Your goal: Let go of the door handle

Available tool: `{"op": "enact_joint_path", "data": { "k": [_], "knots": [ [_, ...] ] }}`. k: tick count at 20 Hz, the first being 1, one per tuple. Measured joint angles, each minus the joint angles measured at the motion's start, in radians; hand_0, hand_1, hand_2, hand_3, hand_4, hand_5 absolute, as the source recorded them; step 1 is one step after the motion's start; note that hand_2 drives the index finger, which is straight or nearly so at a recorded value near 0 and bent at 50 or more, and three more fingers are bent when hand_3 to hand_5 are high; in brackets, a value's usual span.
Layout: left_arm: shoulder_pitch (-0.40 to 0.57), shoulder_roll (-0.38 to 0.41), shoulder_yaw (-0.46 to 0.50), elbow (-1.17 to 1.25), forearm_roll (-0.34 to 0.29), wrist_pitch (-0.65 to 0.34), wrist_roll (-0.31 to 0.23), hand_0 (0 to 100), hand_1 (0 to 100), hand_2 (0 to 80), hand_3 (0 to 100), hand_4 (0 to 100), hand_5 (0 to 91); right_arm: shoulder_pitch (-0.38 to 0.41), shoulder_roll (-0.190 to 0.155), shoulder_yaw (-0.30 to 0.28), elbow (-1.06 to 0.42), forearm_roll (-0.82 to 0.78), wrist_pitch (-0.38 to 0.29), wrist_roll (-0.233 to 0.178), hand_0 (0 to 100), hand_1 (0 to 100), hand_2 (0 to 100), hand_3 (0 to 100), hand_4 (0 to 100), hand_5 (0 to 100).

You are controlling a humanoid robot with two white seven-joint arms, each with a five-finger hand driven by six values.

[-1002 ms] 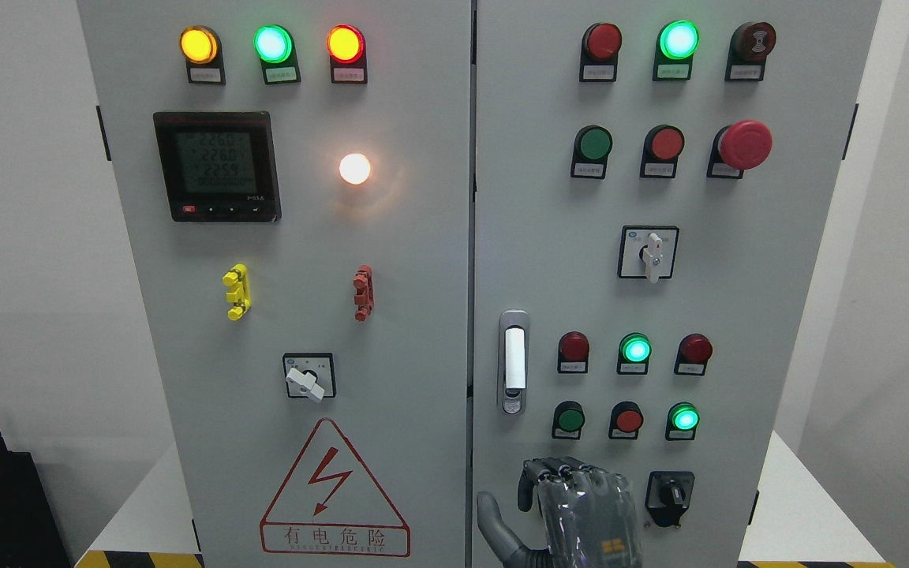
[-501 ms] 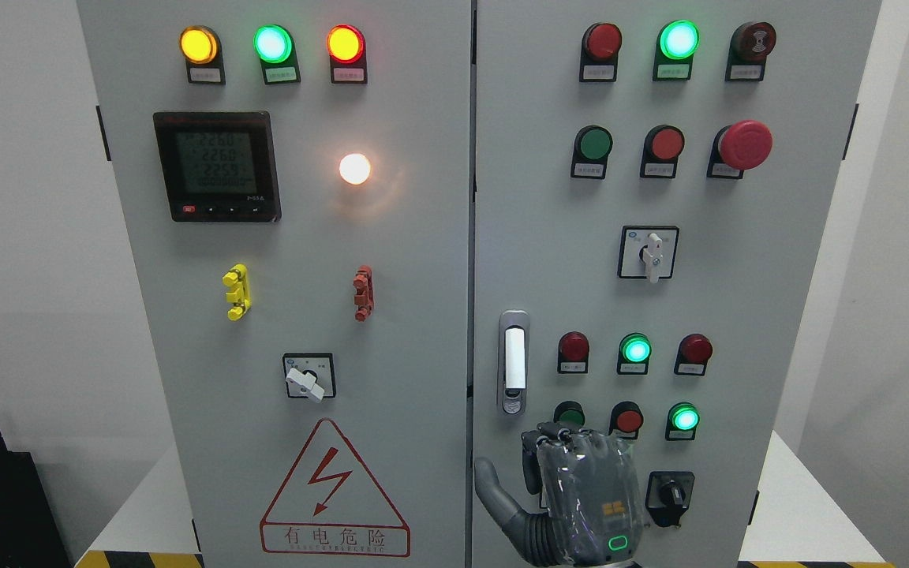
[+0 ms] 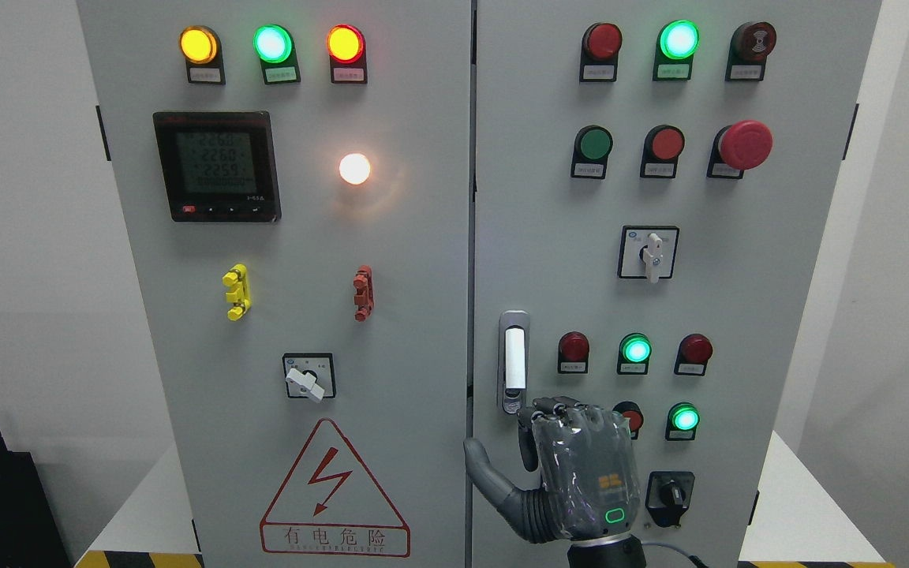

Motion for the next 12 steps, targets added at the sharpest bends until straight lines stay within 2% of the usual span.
{"op": "enact_joint_path", "data": {
  "k": [8, 12],
  "knots": [
    [0.0, 0.0, 0.0, 0.0, 0.0, 0.0, 0.0, 12, 39, 0.0, 0, 0, 0.0, -0.036, 0.0, -0.002, 0.007, 0.003, 0.008, 0.005, 25, 35, 100, 100, 100, 98],
    [0.0, 0.0, 0.0, 0.0, 0.0, 0.0, 0.0, 12, 39, 0.0, 0, 0, 0.0, -0.053, 0.0, -0.003, 0.013, 0.003, 0.031, 0.005, 23, 43, 100, 100, 100, 98]
  ]
}}
